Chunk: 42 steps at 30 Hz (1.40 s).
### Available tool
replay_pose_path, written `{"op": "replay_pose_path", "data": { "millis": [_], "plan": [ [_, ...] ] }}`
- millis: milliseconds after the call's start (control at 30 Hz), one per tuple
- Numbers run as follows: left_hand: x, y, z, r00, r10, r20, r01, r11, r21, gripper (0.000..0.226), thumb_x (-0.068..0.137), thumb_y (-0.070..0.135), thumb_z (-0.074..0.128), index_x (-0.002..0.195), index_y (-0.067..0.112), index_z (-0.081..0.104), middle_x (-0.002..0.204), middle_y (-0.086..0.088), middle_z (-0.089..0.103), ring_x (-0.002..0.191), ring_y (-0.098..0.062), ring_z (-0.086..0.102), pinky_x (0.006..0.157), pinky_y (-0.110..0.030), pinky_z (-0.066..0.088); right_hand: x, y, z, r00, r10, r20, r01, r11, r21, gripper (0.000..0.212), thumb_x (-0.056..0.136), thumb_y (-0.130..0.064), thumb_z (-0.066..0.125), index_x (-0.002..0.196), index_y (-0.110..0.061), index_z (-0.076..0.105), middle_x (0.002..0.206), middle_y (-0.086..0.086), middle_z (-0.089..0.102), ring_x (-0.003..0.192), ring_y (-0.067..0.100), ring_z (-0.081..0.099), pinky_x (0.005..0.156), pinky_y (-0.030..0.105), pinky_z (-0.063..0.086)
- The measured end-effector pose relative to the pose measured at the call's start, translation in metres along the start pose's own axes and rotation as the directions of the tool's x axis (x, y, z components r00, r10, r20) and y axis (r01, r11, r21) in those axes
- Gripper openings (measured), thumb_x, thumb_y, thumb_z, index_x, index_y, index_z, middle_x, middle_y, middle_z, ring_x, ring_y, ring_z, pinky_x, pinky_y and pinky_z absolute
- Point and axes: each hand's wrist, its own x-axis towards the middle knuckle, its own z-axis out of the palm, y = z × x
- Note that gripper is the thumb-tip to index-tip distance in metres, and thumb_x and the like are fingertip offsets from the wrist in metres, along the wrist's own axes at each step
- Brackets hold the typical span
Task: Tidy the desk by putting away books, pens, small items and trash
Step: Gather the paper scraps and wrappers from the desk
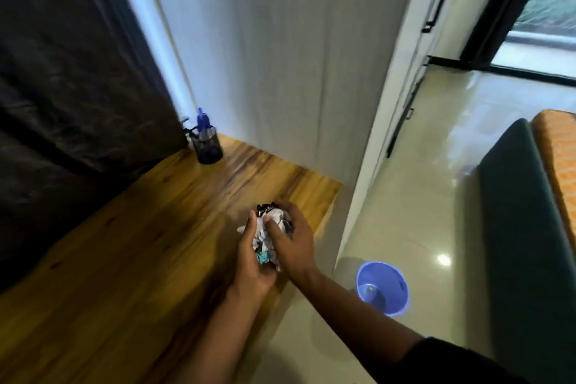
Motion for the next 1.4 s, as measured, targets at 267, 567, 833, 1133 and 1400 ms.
{"op": "replay_pose_path", "data": {
  "millis": [267, 567, 833, 1133, 1400],
  "plan": [
    [0.043, -0.122, 0.059, 0.995, -0.087, -0.042, 0.088, 0.996, 0.022, 0.08, 0.093, 0.076, 0.037, 0.131, 0.012, 0.067, 0.128, -0.017, 0.07, 0.118, -0.035, 0.067, 0.107, -0.047, 0.046, 0.016, 0.05, -0.124, 0.973, 0.114, -0.198, -0.115, 0.993, 0.01, 0.03, 0.089, -0.034, 0.064, 0.119, -0.036, 0.066, 0.112, -0.012, 0.071, 0.106, 0.01, 0.068, 0.093, 0.044, 0.056],
    [0.117, -0.24, 0.082, 0.953, -0.298, -0.057, 0.303, 0.944, 0.128, 0.058, 0.103, 0.047, 0.036, 0.133, 0.006, 0.065, 0.127, -0.02, 0.069, 0.111, -0.034, 0.07, 0.095, -0.045, 0.052, 0.036, 0.127, -0.23, 0.883, 0.39, -0.262, -0.341, 0.915, 0.214, 0.039, 0.095, -0.012, 0.064, 0.129, -0.03, 0.064, 0.116, -0.006, 0.074, 0.103, 0.01, 0.071, 0.091, 0.033, 0.059],
    [0.219, -0.349, 0.035, 0.882, -0.427, -0.198, 0.455, 0.881, 0.128, 0.054, 0.102, 0.036, 0.041, 0.145, 0.006, 0.054, 0.145, -0.019, 0.057, 0.132, -0.038, 0.056, 0.11, -0.047, 0.045, 0.064, 0.256, -0.281, 0.708, 0.682, -0.183, -0.578, 0.709, 0.403, 0.04, 0.083, -0.021, 0.064, 0.123, -0.021, 0.068, 0.114, 0.004, 0.075, 0.106, 0.02, 0.072, 0.097, 0.041, 0.057],
    [0.311, -0.47, -0.051, 0.775, -0.511, -0.371, 0.601, 0.777, 0.185, 0.047, 0.101, 0.034, 0.04, 0.132, 0.009, 0.066, 0.132, -0.017, 0.066, 0.119, -0.039, 0.063, 0.099, -0.047, 0.049, 0.061, 0.43, -0.32, 0.43, 0.896, -0.11, -0.73, 0.417, 0.541, 0.026, 0.095, -0.019, 0.062, 0.118, -0.013, 0.073, 0.096, 0.005, 0.076, 0.081, 0.019, 0.071, 0.063, 0.024, 0.052],
    [0.376, -0.523, -0.073, 0.74, -0.52, -0.427, 0.654, 0.704, 0.277, 0.048, 0.102, 0.03, 0.037, 0.132, 0.008, 0.066, 0.13, -0.018, 0.068, 0.119, -0.038, 0.064, 0.105, -0.049, 0.049, 0.073, 0.518, -0.329, 0.235, 0.971, -0.038, -0.798, 0.215, 0.563, 0.045, 0.078, -0.037, 0.068, 0.12, -0.019, 0.073, 0.107, -0.001, 0.077, 0.1, 0.025, 0.074, 0.075, 0.031, 0.052]
  ]
}}
